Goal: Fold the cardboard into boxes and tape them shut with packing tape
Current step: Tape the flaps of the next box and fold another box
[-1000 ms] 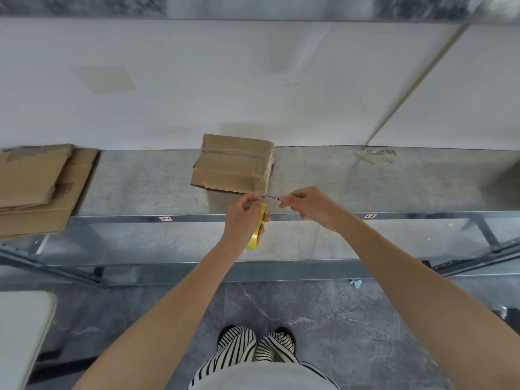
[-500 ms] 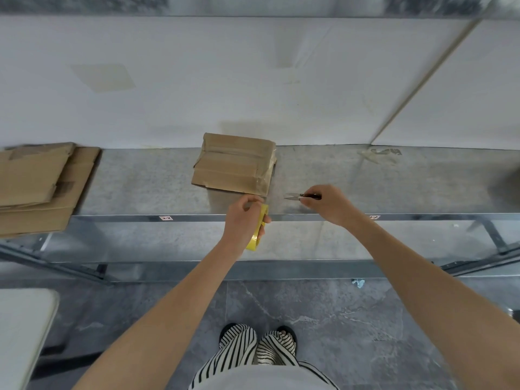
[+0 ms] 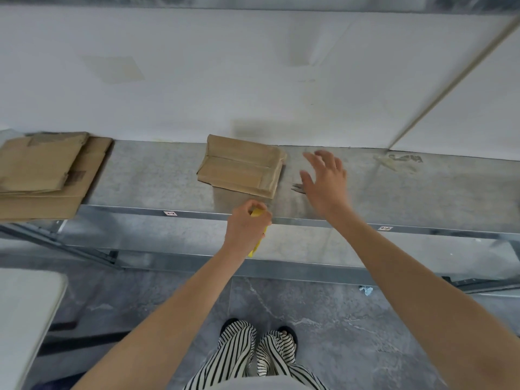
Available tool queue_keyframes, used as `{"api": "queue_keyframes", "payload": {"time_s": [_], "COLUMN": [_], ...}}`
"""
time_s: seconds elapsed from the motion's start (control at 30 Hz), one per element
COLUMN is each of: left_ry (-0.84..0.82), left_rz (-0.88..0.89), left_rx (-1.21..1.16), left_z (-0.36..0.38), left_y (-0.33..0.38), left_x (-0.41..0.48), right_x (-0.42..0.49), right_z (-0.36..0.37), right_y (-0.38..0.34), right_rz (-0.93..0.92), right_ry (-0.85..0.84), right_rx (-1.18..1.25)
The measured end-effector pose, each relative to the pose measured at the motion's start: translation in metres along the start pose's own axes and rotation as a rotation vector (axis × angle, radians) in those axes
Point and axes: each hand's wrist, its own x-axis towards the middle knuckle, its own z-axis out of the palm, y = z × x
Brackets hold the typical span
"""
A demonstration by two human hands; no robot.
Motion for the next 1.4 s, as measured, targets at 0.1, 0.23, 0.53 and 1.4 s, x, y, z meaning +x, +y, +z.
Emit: {"api": "queue_keyframes", "payload": {"time_s": [0.1,0.23,0.53,1.4], "left_ry": [0.048,0.118,0.248,0.035], "left_rz": [0.019,0.048,0.056,0.429], "left_rx": [0.067,0.243,0.441,1.047], "left_z": [0.003,0.003,-0.038,-0.153], "left_y": [0.000,0.003,-0.014,-0.062], "left_x": [0.000,-0.003,-0.003,0.091], "right_x": [0.020,0.036,0.042,0.012], "right_z": [-0.011,-0.005,-0.007,0.006], "right_y": [-0.045,-0.068,-0.063,-0.091], "right_rz": [-0.232,-0.397,-0.166,0.125], "right_ry": [0.096,-0.287,-0.409,-0.355], "right_rx": [0.200,-0.022,0.011,0.159]}}
